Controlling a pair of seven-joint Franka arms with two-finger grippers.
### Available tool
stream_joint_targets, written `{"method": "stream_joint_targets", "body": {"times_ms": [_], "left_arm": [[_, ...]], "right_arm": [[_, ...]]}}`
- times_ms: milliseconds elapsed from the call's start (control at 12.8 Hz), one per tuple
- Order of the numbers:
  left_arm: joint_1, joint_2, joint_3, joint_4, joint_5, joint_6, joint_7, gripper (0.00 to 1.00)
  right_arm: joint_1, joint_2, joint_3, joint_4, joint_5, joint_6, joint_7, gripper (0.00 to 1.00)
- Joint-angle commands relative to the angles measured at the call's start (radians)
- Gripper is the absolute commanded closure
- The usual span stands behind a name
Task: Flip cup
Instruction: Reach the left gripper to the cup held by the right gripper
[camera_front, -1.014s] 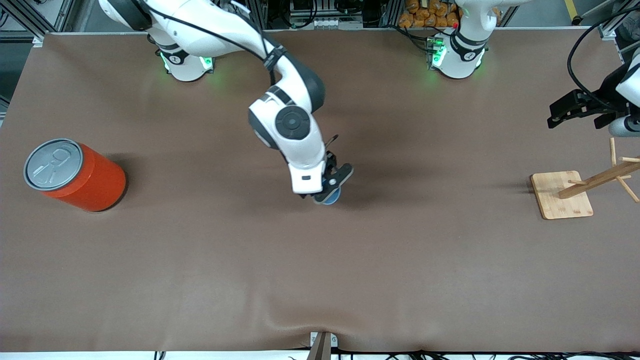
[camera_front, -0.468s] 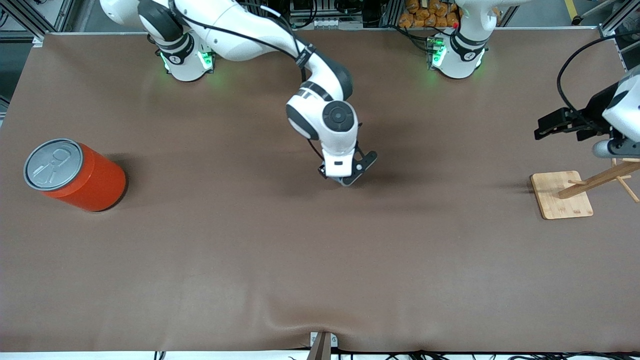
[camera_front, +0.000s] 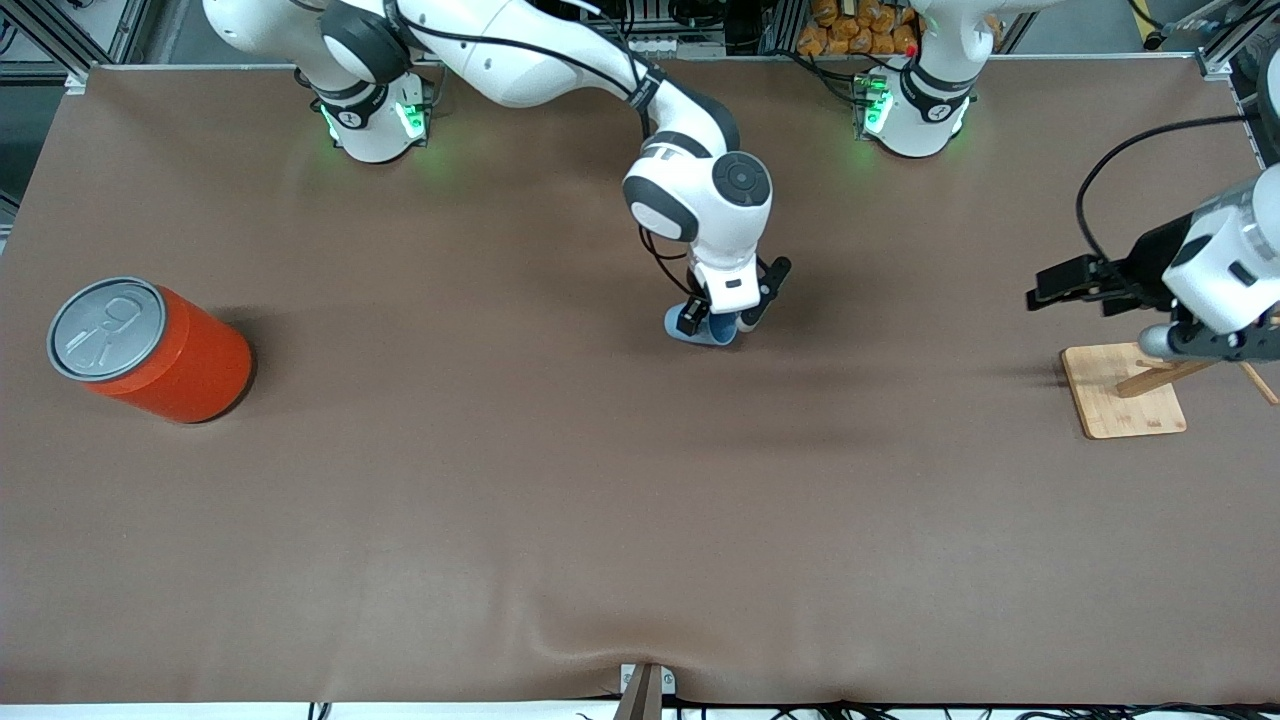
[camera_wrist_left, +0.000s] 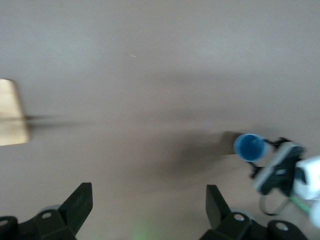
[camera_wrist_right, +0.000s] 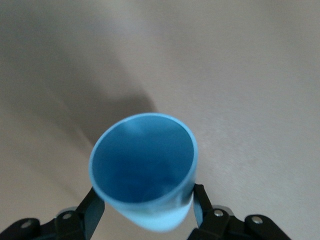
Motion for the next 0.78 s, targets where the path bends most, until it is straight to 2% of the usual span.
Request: {"method": "stream_joint_targets", "body": {"times_ms": [0,390,702], "left_arm": [[0.065,0.068,-0.002,0.016,-0.093,0.003,0.036,0.0],[0.045,0.184,-0.017,-0.017,-0.123,-0.002,0.058,0.0],[0.013,0.232,-0.031,-0.13,-0.141,0.008,0.078,0.0]], "right_arm": [[0.018,0.062,-0.007,0.074,-0.026,-0.002,-0.021,1.0],[0.036,0.087,-0.022,0.074,-0.026,0.041,-0.02,1.0],[0.038,0.078,-0.027,0.072,-0.025,0.036,-0.026,1.0]]}}
